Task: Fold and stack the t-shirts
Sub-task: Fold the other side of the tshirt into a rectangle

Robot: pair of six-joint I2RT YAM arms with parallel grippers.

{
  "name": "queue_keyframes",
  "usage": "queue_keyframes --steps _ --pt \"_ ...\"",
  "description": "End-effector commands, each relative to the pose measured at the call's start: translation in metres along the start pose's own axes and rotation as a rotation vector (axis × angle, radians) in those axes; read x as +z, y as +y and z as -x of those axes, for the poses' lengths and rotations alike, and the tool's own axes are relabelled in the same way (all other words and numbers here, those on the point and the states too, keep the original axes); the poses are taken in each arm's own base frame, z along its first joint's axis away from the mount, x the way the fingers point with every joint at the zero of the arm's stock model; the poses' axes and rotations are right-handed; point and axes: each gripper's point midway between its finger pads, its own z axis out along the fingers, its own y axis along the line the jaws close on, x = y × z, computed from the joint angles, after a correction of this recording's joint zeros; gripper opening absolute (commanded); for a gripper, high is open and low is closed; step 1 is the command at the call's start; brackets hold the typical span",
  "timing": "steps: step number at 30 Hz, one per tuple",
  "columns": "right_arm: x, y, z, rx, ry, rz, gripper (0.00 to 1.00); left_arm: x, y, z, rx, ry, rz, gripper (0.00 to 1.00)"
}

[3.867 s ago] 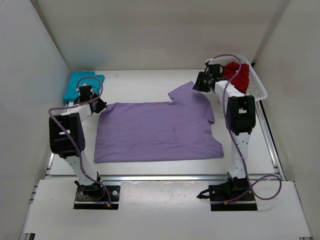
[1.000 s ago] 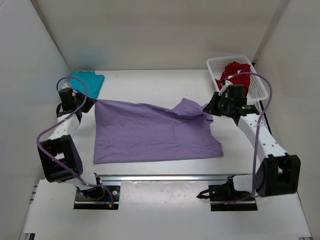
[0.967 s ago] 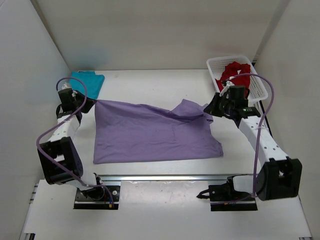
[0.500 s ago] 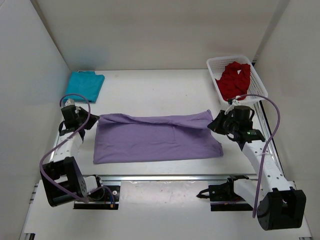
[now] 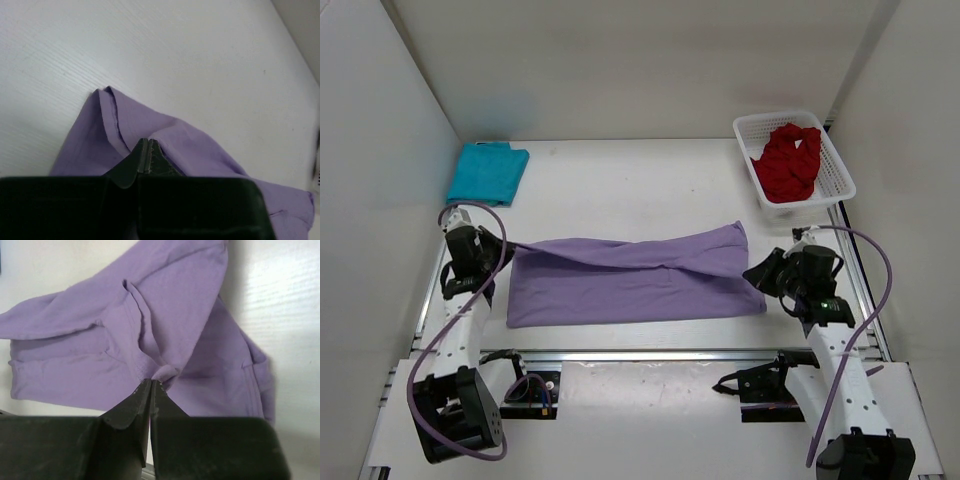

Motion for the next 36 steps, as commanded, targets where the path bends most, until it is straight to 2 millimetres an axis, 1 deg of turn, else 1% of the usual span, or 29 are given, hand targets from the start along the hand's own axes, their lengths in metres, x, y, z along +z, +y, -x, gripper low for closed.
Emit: queue_keyframes --steps 1,2,4,6,7,8,9,12,14,15,16,17,18,19,20,21,22,23,24,25,26,27,28,29,30,32,33,34,36 --pt "0.0 0.002 -0.015 0.035 0.013 0.029 0.0 -0.005 0.023 -0.013 0.077 -0.005 0.094 0.02" --pt "0.003 0.001 -0.023 0.06 0.027 0.038 0.0 -0.005 0.03 -0.021 0.071 0.008 0.117 0.06" --pt "0.007 -0.004 -0.036 0.1 0.049 0.041 0.0 -0.006 0.031 -0.025 0.048 0.024 0.108 0.09" --pt "0.008 -0.007 -0.04 0.136 0.047 0.039 0.0 -0.007 0.032 -0.024 0.038 0.019 0.107 0.16" --pt "0.007 -0.009 -0.042 0.133 0.048 0.029 0.01 -0.008 0.033 -0.021 0.033 0.003 0.116 0.25" --pt "0.007 -0.009 -0.039 0.129 0.04 0.023 0.07 -0.009 0.033 -0.02 0.029 -0.003 0.121 0.34" --pt "0.006 -0.009 -0.036 0.104 0.026 0.012 0.12 -0.011 0.032 -0.014 0.02 -0.027 0.12 0.37" --pt "-0.003 -0.003 -0.015 0.05 -0.032 -0.026 0.2 -0.01 0.026 -0.002 0.001 -0.055 0.106 0.33" --pt "-0.012 0.006 0.009 -0.016 -0.108 -0.063 0.26 -0.009 0.013 0.008 -0.015 -0.054 0.069 0.3" --pt "-0.013 0.008 0.012 -0.045 -0.119 -0.081 0.27 -0.008 0.008 0.015 -0.016 -0.062 0.06 0.27" --pt "-0.013 0.018 0.013 -0.08 -0.122 -0.058 0.28 -0.006 0.002 0.011 -0.011 -0.045 0.031 0.26" --pt "-0.008 0.02 0.013 -0.095 -0.113 -0.057 0.26 -0.004 -0.007 0.008 0.0 -0.041 0.0 0.25" --pt "0.001 0.029 0.008 -0.113 -0.08 -0.036 0.23 -0.002 -0.015 0.001 0.019 -0.025 -0.031 0.26" --pt "0.012 0.031 -0.005 -0.137 -0.003 -0.043 0.13 0.001 -0.016 -0.006 0.024 -0.018 -0.031 0.26" --pt "0.019 0.043 -0.001 -0.152 -0.001 -0.005 0.04 0.003 -0.022 -0.016 0.029 -0.001 -0.042 0.26" --pt "0.034 0.05 -0.012 -0.184 0.053 0.015 0.0 0.004 -0.025 -0.028 0.03 0.018 -0.061 0.24" --pt "0.047 0.053 -0.017 -0.208 0.102 0.011 0.0 0.005 -0.029 -0.036 0.03 0.027 -0.086 0.23" --pt "0.058 0.059 -0.017 -0.246 0.118 0.02 0.0 0.005 -0.032 -0.046 0.035 0.041 -0.101 0.22" --pt "0.065 0.066 -0.01 -0.266 0.093 0.037 0.05 0.005 -0.035 -0.056 0.042 0.062 -0.108 0.22" --pt "0.076 0.063 -0.013 -0.286 0.119 0.031 0.08 0.007 -0.032 -0.056 0.047 0.057 -0.097 0.22" --pt "0.082 0.067 -0.005 -0.285 0.099 0.065 0.15 0.007 -0.034 -0.066 0.059 0.078 -0.101 0.22" --pt "0.091 0.068 -0.001 -0.281 0.096 0.08 0.21 0.009 -0.031 -0.068 0.048 0.075 -0.099 0.22" --pt "0.099 0.065 0.001 -0.281 0.089 0.086 0.24 0.012 -0.022 -0.065 0.01 0.07 -0.094 0.23" --pt "0.106 0.057 0.0 -0.273 0.106 0.068 0.3 0.012 -0.018 -0.074 0.002 0.101 -0.109 0.22" --pt "0.11 0.058 0.005 -0.275 0.094 0.078 0.33 0.014 -0.01 -0.074 -0.019 0.103 -0.089 0.23" --pt "0.12 0.049 0.003 -0.267 0.113 0.063 0.37 0.016 0.001 -0.078 -0.018 0.111 -0.055 0.23" --pt "0.121 0.052 -0.001 -0.264 0.125 0.089 0.39 0.017 0.005 -0.074 -0.011 0.092 -0.034 0.26" --pt "0.124 0.052 -0.003 -0.267 0.136 0.095 0.41 0.017 0.007 -0.075 -0.01 0.096 -0.024 0.27" --pt "0.129 0.054 -0.007 -0.268 0.142 0.104 0.43 0.016 0.011 -0.068 -0.017 0.06 -0.008 0.27"
